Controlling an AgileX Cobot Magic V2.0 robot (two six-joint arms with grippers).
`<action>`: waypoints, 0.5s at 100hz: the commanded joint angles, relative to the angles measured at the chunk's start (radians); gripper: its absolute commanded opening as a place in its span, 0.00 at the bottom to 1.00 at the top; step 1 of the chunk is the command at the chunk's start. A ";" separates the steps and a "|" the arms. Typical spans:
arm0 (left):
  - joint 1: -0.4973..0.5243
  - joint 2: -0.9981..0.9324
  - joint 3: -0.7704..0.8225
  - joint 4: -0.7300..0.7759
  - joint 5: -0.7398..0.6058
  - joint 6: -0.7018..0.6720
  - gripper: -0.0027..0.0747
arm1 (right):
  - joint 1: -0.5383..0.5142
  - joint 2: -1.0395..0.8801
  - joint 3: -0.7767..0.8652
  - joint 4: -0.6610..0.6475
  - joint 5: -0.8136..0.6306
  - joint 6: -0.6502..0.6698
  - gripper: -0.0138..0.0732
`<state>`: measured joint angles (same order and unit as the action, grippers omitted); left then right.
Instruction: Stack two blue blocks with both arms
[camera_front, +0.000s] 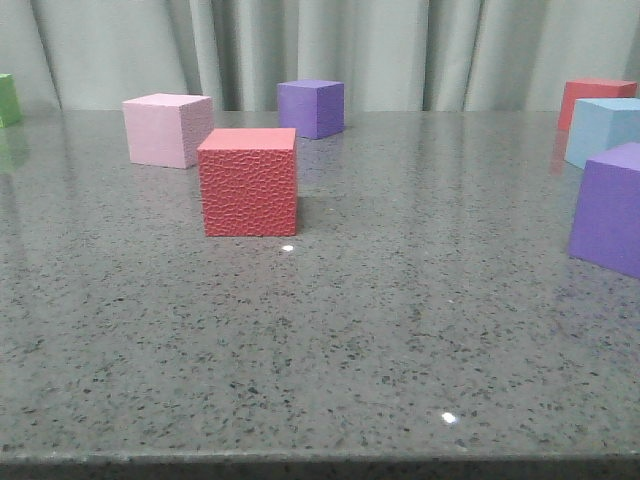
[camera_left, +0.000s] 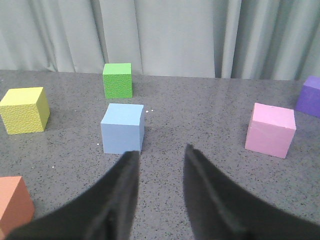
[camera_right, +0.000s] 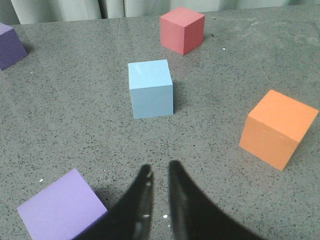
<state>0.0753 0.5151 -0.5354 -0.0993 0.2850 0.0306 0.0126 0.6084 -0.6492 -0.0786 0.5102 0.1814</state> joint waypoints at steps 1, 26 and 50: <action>0.001 0.009 -0.041 -0.009 -0.083 -0.001 0.60 | -0.004 0.007 -0.037 -0.006 -0.069 -0.002 0.56; 0.001 0.009 -0.042 -0.009 -0.091 -0.001 0.78 | -0.004 0.007 -0.037 -0.006 -0.078 -0.002 0.80; 0.001 0.009 -0.042 -0.010 -0.127 -0.001 0.76 | -0.004 0.007 -0.037 -0.006 -0.117 -0.002 0.80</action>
<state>0.0753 0.5151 -0.5420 -0.0993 0.2572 0.0306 0.0126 0.6084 -0.6492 -0.0786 0.4876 0.1814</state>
